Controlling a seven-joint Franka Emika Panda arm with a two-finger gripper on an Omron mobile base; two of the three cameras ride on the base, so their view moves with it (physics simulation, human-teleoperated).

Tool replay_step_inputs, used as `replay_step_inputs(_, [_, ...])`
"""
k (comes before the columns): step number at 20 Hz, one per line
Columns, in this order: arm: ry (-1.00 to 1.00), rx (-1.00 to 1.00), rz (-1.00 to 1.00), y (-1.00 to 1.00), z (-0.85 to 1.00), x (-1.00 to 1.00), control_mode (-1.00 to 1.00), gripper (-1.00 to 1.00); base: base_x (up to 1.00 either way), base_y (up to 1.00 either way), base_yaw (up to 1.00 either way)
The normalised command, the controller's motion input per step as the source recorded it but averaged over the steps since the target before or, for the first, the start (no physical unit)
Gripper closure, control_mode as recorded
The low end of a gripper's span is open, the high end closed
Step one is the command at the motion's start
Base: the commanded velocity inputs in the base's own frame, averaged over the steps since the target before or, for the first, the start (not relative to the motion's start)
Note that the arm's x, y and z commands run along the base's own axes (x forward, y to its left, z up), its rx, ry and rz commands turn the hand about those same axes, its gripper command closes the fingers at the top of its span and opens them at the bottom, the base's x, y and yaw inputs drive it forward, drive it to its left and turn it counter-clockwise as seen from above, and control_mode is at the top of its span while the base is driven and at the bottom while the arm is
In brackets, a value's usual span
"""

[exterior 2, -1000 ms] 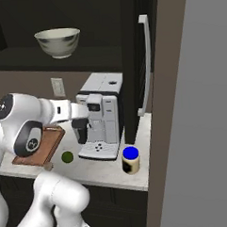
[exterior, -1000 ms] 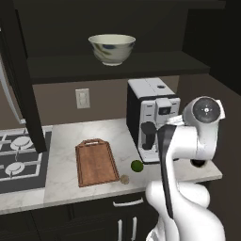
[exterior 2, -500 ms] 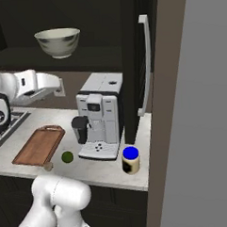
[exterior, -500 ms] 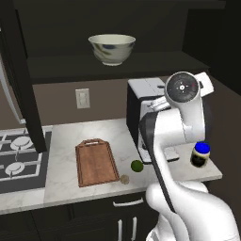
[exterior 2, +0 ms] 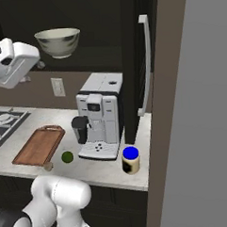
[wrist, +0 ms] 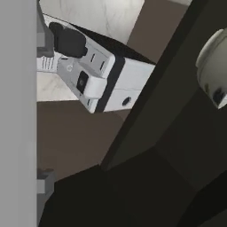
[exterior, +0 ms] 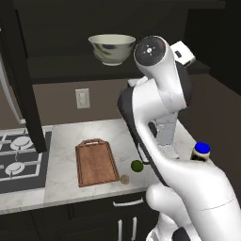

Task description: Open the cabinet. Place the bowl and condiment on the counter. Then place the lime and garlic on the cutting board.

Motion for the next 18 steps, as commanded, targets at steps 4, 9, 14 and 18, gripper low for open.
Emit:
replay_step_inputs(4, [0.03,-0.13,0.04,0.62,0.03,0.61,-1.0,-1.0,0.0,0.0,0.0])
replay_step_inputs(9, [0.01,-0.06,0.07,0.18,0.3,0.68,-1.0,-1.0,0.0,0.0,0.0])
replay_step_inputs(14, [0.0,-0.01,0.12,0.0,0.14,0.71,-1.0,-1.0,0.0,0.0,0.0])
replay_step_inputs(18, [0.02,-0.04,0.15,0.1,-0.04,0.57,-1.0,-1.0,0.0,0.0,0.0])
